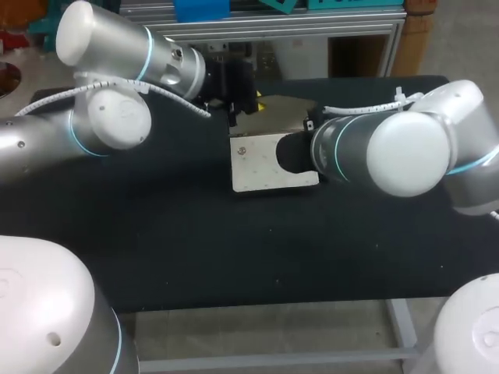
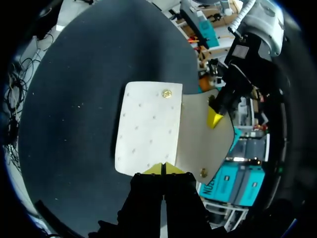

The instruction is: Pick up the bag, open it, inspect its contents, close it, and place it on the opposite side

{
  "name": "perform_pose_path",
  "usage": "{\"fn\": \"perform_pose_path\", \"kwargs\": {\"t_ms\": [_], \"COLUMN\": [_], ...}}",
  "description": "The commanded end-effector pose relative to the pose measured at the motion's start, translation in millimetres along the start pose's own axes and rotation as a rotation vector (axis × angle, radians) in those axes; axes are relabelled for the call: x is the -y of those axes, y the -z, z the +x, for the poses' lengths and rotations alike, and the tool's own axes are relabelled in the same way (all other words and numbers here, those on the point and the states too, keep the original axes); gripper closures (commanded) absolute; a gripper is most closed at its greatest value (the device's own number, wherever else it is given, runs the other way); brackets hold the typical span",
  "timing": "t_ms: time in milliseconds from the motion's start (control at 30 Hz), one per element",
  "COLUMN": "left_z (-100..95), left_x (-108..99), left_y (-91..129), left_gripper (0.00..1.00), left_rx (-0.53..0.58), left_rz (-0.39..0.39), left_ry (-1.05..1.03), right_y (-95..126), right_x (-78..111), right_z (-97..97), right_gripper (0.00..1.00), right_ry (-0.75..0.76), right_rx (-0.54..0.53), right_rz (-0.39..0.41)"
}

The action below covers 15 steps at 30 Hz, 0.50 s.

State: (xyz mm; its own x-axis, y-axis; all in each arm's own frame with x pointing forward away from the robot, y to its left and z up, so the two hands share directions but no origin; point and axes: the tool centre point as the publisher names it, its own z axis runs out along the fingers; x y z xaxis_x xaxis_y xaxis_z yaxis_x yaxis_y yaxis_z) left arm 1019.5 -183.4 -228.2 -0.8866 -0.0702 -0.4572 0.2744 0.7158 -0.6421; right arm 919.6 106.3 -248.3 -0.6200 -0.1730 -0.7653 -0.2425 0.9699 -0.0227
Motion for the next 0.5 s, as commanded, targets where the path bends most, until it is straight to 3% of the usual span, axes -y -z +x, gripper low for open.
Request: {"fn": "perform_pose_path", "kwargs": {"t_ms": [33,500], "left_z": [3.0,9.8], "left_x": [5.8,9.7], "left_y": [10.0,19.4], "left_gripper": [1.00,1.00], "left_rx": [0.001,-0.003], "left_rz": [0.000,0.040], "left_ry": [0.003,0.016], "right_y": [-8.0,-38.4], "right_x": [-1.8,8.5], "right_z": [-1.0,-13.9], "right_gripper": [1.00,1.00], "right_ry": [0.012,-0.009], "right_rx": [0.028,0.037], "right_rz": [0.020,0.029]}}
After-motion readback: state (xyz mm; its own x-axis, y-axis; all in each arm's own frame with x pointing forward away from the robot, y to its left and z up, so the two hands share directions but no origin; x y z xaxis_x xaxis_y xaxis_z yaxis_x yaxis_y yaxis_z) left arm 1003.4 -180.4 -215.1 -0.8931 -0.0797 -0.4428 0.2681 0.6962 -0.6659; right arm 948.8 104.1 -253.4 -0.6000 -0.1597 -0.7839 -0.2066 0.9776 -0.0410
